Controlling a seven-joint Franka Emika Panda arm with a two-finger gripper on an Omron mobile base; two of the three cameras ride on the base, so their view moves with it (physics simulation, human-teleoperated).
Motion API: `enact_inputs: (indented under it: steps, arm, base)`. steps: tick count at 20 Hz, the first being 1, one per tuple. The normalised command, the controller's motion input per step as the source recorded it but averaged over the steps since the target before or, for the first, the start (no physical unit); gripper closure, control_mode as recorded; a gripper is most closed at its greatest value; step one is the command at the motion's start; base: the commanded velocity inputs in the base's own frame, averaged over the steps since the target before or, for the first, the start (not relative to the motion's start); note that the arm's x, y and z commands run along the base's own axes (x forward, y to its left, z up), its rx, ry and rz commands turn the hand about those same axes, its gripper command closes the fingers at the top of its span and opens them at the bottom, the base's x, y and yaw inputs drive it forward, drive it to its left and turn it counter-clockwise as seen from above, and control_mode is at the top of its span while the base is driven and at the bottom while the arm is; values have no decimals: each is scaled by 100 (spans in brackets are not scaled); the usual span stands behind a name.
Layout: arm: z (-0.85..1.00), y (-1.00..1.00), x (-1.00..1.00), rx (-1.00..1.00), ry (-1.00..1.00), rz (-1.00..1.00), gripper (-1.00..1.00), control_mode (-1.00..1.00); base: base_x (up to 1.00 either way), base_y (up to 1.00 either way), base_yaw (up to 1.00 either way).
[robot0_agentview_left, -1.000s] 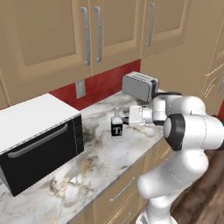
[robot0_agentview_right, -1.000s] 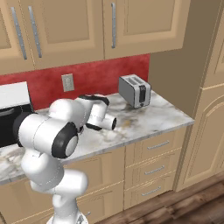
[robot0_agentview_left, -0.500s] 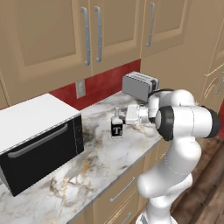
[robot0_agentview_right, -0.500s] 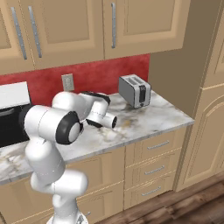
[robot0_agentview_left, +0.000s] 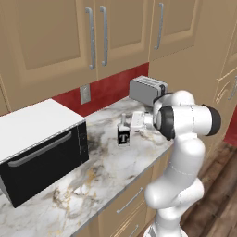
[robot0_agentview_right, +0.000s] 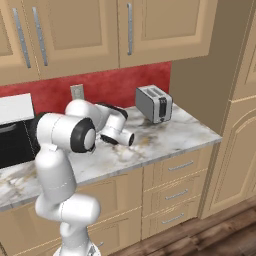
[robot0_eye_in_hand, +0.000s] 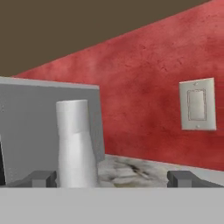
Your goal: Place the liquor on the top shelf of the fridge to keep it out of children's reach, and place the lemon wedge and eggplant on lower shelves for easy access.
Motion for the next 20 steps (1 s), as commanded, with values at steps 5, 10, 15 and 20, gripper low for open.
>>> enact_inputs:
  steps: [5, 10, 15, 20]
  arm:
    - [-5, 33, 3, -2, 0, 0, -100, -100]
    - [0, 26, -2, -3, 0, 0, -100, -100]
    - [0, 2, -22, -3, 0, 0, -100, -100]
    - [0, 0, -30, -2, 1, -1, -100, -100]
  base:
    - [0, 0, 0]
    - [0, 0, 0]
    - [0, 0, 0]
    - [0, 0, 0]
